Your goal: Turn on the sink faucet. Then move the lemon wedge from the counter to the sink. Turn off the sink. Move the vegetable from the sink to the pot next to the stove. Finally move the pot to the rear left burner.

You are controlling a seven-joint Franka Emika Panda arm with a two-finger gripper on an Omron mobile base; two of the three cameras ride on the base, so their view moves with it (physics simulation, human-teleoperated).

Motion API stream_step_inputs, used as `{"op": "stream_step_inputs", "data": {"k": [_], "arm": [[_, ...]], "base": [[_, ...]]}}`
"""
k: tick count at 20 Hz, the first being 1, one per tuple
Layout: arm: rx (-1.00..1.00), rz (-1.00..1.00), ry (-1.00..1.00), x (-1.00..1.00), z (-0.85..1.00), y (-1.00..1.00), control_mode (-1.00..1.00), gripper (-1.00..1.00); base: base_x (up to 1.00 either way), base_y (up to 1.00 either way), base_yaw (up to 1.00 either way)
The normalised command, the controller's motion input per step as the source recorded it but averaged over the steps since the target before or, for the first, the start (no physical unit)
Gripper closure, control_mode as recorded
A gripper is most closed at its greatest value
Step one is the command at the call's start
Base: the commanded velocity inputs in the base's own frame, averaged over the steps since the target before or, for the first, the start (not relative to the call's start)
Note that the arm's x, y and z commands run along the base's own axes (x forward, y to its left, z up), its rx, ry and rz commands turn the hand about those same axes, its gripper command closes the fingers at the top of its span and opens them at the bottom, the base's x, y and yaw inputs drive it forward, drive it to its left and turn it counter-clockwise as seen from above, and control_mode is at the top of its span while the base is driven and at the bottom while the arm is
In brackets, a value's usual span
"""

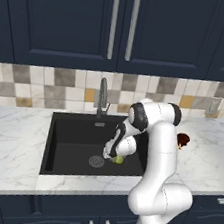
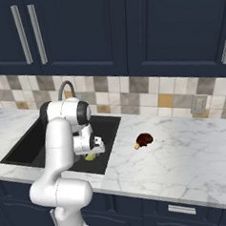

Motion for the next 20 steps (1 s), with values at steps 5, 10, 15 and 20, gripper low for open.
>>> {"op": "stream_step_inputs", "data": {"k": [5,10,15,20], "arm": [[0.00,-0.06,0.00,-0.18,-0.18,-0.01,-1.00,1.00],[0.00,-0.01,0.00,-0.02,-0.24,0.00,-1.00,1.00],[0.00,0.00,-0.03,-0.05,-0.07,0.00,-1.00,1.00],[0.00,0.00,-0.10,-0.15,0.47,0.00,-1.00,1.00]], "base": [[0.00,0.00,0.00],[0.00,0.00,0.00],[0.00,0.00,0.00],[0.00,0.00,0.00]]}}
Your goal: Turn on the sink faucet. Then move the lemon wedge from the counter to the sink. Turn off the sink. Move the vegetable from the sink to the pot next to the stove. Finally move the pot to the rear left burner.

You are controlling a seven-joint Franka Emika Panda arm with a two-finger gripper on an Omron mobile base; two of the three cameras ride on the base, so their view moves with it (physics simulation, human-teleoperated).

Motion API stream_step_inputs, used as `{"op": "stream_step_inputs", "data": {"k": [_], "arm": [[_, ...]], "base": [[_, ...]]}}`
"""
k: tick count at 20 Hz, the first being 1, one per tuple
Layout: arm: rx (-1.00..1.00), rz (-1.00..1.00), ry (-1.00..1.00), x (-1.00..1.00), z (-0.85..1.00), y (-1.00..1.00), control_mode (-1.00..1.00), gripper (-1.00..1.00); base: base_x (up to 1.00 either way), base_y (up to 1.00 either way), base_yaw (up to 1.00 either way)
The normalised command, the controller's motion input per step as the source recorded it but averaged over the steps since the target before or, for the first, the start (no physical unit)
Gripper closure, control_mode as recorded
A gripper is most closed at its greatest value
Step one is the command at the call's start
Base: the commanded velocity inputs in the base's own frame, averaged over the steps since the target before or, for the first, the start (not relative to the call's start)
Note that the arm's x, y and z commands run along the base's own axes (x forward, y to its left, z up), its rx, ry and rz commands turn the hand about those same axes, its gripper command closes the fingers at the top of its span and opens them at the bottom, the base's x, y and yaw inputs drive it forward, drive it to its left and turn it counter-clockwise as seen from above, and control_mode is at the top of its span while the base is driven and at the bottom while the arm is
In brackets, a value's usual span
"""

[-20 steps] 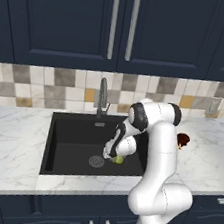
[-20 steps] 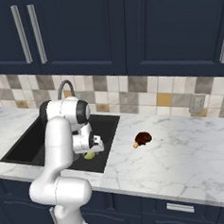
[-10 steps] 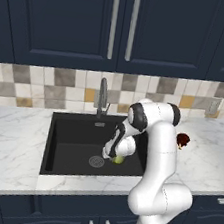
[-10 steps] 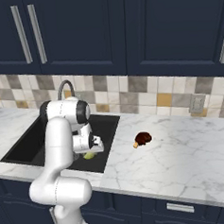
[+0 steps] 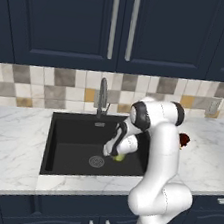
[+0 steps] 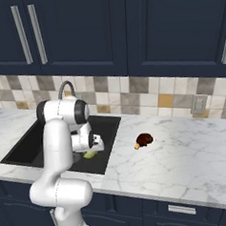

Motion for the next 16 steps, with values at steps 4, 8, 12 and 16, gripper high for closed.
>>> {"op": "stream_step_inputs", "data": {"k": [4,8,12,16], "arm": [[0.00,0.00,-0.06,-0.06,0.58,-0.02,-1.00,1.00],[0.00,0.00,-0.04,-0.06,0.56,-0.10,-1.00,1.00],[0.00,0.00,-0.03,-0.10,0.63,-0.18,-1.00,1.00],[0.00,0.00,-0.02,-0.13,0.61,-0.24,-1.00,1.00]], "base": [[0.00,0.00,0.00],[0.00,0.00,0.00],[0.00,0.00,0.00],[0.00,0.00,0.00]]}}
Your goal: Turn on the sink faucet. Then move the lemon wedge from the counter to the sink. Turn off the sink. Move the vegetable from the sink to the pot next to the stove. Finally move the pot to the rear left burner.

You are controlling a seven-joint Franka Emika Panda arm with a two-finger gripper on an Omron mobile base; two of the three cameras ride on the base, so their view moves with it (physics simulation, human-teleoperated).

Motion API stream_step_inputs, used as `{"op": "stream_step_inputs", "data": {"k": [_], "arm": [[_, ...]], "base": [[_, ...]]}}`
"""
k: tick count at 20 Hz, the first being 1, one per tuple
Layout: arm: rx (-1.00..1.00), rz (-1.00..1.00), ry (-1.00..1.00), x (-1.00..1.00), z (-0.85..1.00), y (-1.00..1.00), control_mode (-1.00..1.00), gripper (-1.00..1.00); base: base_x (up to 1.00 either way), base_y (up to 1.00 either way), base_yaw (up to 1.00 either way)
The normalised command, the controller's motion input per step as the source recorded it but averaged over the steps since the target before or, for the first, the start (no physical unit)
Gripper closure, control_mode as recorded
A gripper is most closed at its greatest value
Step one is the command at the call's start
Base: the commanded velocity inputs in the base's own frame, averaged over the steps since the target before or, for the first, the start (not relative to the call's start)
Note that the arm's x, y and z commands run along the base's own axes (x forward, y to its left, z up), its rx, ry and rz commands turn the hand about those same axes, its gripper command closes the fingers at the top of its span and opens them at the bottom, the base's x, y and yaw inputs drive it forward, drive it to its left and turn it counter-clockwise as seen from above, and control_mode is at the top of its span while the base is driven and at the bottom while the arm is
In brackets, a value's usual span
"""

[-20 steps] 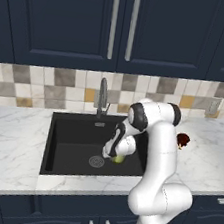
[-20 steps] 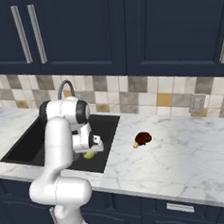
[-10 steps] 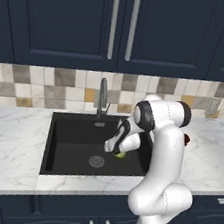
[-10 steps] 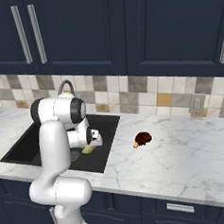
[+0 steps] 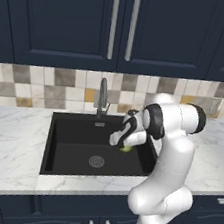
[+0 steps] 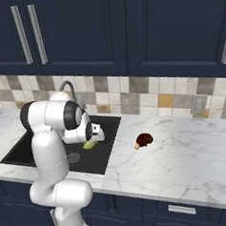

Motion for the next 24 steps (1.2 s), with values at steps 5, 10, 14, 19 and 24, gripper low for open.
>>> {"op": "stream_step_inputs", "data": {"k": [5,10,14,19,24], "arm": [[0.00,0.00,0.00,-0.16,0.67,-0.25,-1.00,1.00],[0.00,0.00,0.00,-0.23,0.71,-0.21,-1.00,1.00],[0.00,0.00,0.00,-0.32,0.65,-0.18,-1.00,1.00],[0.00,0.00,0.00,-0.41,0.56,-0.15,-1.00,1.00],[0.00,0.00,0.00,-0.47,0.50,-0.12,-1.00,1.00]], "base": [[0.00,0.00,0.00],[0.00,0.00,0.00],[0.00,0.00,0.00],[0.00,0.00,0.00],[0.00,0.00,0.00]]}}
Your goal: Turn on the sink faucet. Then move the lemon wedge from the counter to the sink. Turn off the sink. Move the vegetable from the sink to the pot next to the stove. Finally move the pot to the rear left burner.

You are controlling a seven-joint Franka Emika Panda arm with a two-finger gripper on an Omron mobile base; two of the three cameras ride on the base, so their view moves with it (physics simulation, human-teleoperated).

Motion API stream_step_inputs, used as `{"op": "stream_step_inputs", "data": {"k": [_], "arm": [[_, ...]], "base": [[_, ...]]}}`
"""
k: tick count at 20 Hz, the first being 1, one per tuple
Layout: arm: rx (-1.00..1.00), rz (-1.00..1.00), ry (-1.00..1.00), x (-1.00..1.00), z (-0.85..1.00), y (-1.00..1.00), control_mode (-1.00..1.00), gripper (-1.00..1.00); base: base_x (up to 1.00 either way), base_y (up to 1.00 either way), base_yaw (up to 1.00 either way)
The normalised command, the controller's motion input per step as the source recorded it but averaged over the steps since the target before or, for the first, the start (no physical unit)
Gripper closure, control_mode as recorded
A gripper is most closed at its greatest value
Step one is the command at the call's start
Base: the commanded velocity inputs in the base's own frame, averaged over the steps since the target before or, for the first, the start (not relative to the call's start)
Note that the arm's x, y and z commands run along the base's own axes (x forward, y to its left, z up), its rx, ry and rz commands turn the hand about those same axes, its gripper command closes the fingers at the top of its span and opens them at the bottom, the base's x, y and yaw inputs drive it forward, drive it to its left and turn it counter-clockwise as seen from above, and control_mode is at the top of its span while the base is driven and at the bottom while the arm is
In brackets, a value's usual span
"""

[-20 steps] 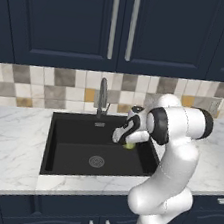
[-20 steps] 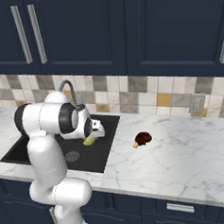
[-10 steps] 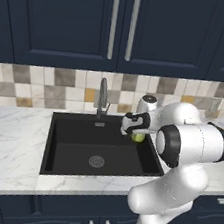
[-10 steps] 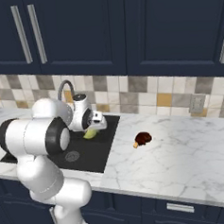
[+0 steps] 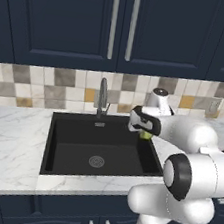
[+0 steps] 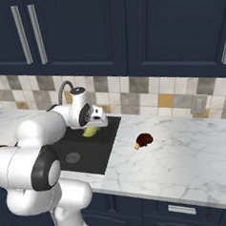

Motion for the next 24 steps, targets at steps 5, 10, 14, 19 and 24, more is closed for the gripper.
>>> {"op": "stream_step_inputs", "data": {"k": [5,10,14,19,24], "arm": [[-0.01,0.00,0.00,-0.30,0.36,-0.04,-1.00,1.00],[-0.03,0.00,0.00,-0.01,0.00,0.08,-1.00,1.00],[0.00,0.00,-0.02,-0.09,0.00,0.00,-1.00,1.00],[0.00,-0.01,-0.02,-0.09,0.00,0.00,1.00,1.00],[0.00,0.00,0.00,0.00,0.00,0.00,1.00,1.00]], "base": [[0.00,0.00,0.00],[0.00,0.00,0.00],[0.00,0.00,0.00],[-0.41,0.00,-0.09],[-0.36,0.00,-0.16]]}}
